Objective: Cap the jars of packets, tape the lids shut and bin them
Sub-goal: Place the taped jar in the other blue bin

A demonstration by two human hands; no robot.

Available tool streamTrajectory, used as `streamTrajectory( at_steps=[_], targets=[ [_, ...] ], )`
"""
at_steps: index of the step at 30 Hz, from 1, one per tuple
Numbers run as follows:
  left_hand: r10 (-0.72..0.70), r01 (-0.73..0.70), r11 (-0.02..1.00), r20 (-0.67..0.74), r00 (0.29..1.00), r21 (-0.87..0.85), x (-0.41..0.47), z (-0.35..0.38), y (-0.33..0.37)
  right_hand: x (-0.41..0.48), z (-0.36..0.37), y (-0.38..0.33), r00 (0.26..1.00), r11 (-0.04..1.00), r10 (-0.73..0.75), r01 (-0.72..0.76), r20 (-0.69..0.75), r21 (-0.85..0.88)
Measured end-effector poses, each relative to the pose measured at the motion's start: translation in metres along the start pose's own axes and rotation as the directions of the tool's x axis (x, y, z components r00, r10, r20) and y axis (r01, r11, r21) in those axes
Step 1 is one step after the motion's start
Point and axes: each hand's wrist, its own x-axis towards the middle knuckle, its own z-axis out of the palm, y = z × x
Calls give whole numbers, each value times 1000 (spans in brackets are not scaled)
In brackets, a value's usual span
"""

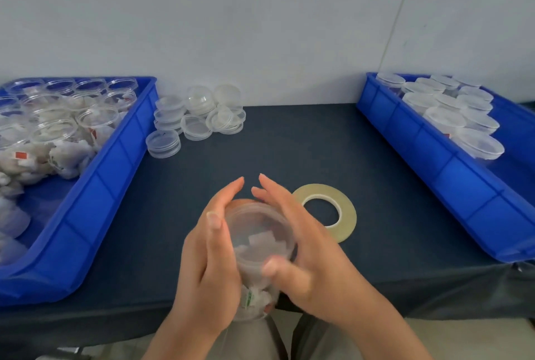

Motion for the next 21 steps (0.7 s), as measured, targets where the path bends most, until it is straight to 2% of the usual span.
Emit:
streamTrajectory(
  at_steps=[2, 3, 7, 9, 11, 13, 17, 21],
  targets=[
    [-35, 38, 998, 46, 998, -58, 0, 4, 5, 0, -10, -10, 999, 961, 1, 11, 43, -276],
    [-71, 80, 991, 78, 994, -111, -1, 6, 8, 0, -14, -14, 999, 932, 4, 15, 53, -361],
    [-205, 269, 905, 216, 955, -329, -6, 12, 13, -3, -33, -23, 994, 902, -24, 69, 109, -427],
    [-190, 228, 937, 160, 969, -266, 0, 19, 10, -6, -44, -24, 996, 900, -26, 59, 82, -432],
    [-159, 162, 969, 28, 987, -188, 13, 26, 8, -7, -59, -24, 1000, 879, -23, 25, 10, -477],
    [-204, 189, 955, -45, 978, -228, 26, 26, 6, -7, -83, -23, 994, 871, -44, -11, -100, -491],
    [-247, 238, 920, 11, 969, -311, 26, 11, -12, 2, -157, -25, 945, 861, -24, -145, -325, -487],
    [-278, 278, 907, 46, 960, -318, 17, -1, -17, 14, -249, -22, 802, 706, 3, -424, -597, -567]
  ],
)
